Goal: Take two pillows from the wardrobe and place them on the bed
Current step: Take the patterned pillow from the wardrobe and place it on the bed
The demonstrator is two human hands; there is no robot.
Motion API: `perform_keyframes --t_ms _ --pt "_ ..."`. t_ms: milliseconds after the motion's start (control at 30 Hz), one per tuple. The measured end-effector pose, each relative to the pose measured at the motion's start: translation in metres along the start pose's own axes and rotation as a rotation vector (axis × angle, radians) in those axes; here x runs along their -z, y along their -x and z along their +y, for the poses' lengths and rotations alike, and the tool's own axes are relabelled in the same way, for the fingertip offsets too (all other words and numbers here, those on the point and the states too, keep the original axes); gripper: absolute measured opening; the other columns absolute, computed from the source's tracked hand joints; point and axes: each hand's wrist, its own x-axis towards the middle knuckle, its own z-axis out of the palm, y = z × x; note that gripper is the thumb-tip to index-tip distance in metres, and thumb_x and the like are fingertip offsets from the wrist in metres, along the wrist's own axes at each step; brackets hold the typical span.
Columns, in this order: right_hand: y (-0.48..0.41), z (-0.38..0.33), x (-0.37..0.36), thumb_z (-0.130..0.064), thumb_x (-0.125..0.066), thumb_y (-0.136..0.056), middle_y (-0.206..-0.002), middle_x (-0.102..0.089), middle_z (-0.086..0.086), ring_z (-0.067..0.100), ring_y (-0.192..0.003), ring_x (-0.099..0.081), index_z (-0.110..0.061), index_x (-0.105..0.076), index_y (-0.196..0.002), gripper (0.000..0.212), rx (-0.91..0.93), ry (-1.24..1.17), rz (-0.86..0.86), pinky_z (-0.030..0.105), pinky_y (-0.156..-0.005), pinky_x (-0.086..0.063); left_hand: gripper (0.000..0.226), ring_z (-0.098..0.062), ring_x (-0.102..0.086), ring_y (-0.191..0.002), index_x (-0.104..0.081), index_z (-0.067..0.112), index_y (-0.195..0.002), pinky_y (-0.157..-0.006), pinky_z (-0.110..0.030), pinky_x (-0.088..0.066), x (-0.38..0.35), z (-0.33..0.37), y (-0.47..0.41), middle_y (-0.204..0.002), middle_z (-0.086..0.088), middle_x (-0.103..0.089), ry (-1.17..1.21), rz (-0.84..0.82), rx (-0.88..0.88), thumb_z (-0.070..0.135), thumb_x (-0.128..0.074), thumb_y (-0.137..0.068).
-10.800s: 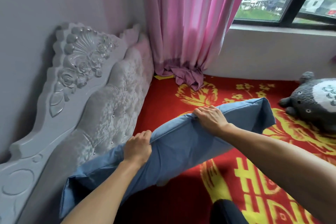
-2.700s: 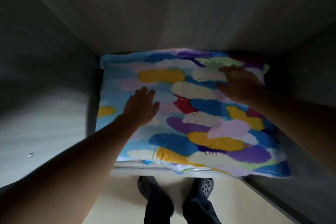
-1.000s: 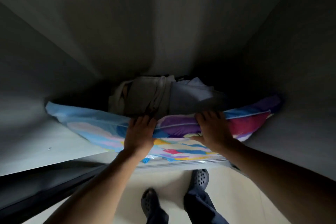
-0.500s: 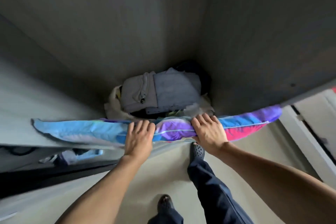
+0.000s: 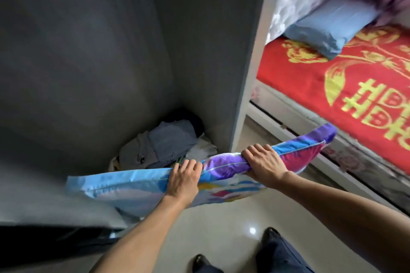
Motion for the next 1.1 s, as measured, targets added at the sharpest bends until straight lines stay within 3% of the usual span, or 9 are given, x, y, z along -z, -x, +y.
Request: perform_keyframes --t_ms 433,633,1100 --pt "0.117 0.246 0.055 -0.057 -0.07 -0.07 -0.084 -0.062 0.002 0.026 -0.076 -0.06 -0.017 -0.058 -0.093 0.048 -0.267 0.076 0.135 0.038 -0.067 -0.05 0.049 -0.022 -0.061 -0.062 -0.058 0.02 -0.074 -0.052 -0.031 -0.049 0.089 0.214 -0.163 -0.068 0.001 -0.061 -0.023 0.102 -0.263 0.013 -0.082 -0.032" --pt "0.149 0.367 0.092 -0.051 -0.07 -0.072 -0.09 -0.062 0.003 0.027 -0.085 -0.06 -0.017 -0.058 -0.098 0.044 -0.36 0.154 0.124 0.04 -0.077 -0.048 0.032 -0.024 -0.054 -0.099 -0.049 0.021 -0.103 -0.081 -0.035 -0.042 0.115 0.312 -0.251 -0.104 0.0 -0.059 0.069 0.074 -0.316 0.019 -0.062 -0.073" --pt "0.086 0.565 0.116 -0.04 -0.067 -0.074 -0.097 -0.063 0.004 0.028 -0.091 -0.06 -0.017 -0.059 -0.105 0.039 -0.538 0.251 0.1 0.042 -0.087 -0.044 0.024 -0.023 -0.056 -0.095 -0.046 0.019 -0.1 -0.073 -0.037 -0.046 0.143 0.393 -0.481 -0.101 0.0 -0.059 0.152 0.142 -0.493 0.027 -0.059 -0.081"
